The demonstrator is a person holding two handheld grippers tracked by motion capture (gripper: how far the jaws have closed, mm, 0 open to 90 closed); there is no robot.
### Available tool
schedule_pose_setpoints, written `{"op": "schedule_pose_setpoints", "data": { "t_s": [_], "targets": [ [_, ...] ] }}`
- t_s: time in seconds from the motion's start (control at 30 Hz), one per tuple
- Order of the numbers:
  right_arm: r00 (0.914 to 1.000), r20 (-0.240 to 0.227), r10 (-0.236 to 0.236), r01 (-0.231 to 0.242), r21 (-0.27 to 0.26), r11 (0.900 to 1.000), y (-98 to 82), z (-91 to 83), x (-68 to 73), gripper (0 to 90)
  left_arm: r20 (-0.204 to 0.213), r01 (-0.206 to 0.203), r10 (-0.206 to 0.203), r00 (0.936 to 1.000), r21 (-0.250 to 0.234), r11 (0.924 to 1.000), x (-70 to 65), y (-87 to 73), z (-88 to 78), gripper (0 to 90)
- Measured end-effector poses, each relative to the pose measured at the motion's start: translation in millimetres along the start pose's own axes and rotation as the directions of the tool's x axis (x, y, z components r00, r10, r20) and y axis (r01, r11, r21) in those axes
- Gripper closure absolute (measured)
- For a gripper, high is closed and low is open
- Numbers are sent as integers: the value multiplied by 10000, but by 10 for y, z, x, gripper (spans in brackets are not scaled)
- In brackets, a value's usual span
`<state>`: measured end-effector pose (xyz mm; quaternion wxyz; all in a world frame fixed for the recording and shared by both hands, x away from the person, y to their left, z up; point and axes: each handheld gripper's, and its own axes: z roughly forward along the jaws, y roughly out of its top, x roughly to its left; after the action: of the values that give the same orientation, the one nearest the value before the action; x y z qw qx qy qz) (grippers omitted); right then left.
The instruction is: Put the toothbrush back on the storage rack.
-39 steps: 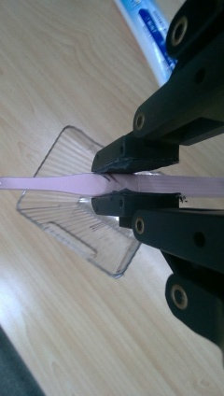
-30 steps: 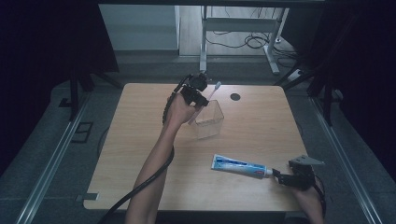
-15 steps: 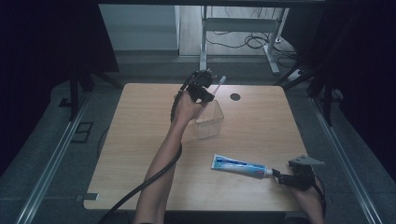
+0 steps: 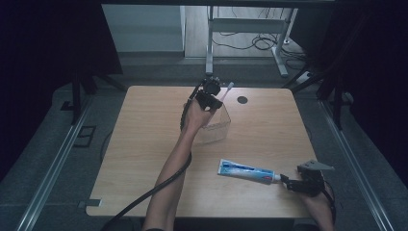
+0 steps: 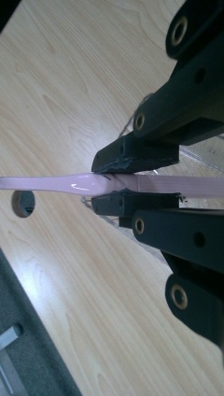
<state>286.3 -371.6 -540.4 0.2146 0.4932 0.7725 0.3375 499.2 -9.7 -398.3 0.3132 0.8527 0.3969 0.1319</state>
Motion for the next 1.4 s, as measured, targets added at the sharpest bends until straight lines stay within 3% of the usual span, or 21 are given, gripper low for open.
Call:
{"op": "schedule_pose_setpoints", "data": {
  "t_s": [0.7, 0.93, 1.27, 1.4],
  "targets": [
    [10000, -20, -9, 9, 14, 10000, 0, 0, 2, 173, -199, -14, 23, 9998, 462, 9989, -33, -246, 284, 788],
    [10000, -23, -14, 14, 15, 10000, 0, 0, 2, 173, -341, -211, 241, 9991, 840, 9962, -58, -290, 351, 787],
    [10000, -21, -22, 22, 9, 10000, 0, 0, 1, 173, -462, -403, 457, 9979, 1115, 9930, -89, -287, 362, 773],
    [10000, -23, -21, 21, 10, 10000, 0, 0, 2, 173, -445, -377, 426, 9981, 1061, 9936, -100, -279, 348, 713]
  ]
}}
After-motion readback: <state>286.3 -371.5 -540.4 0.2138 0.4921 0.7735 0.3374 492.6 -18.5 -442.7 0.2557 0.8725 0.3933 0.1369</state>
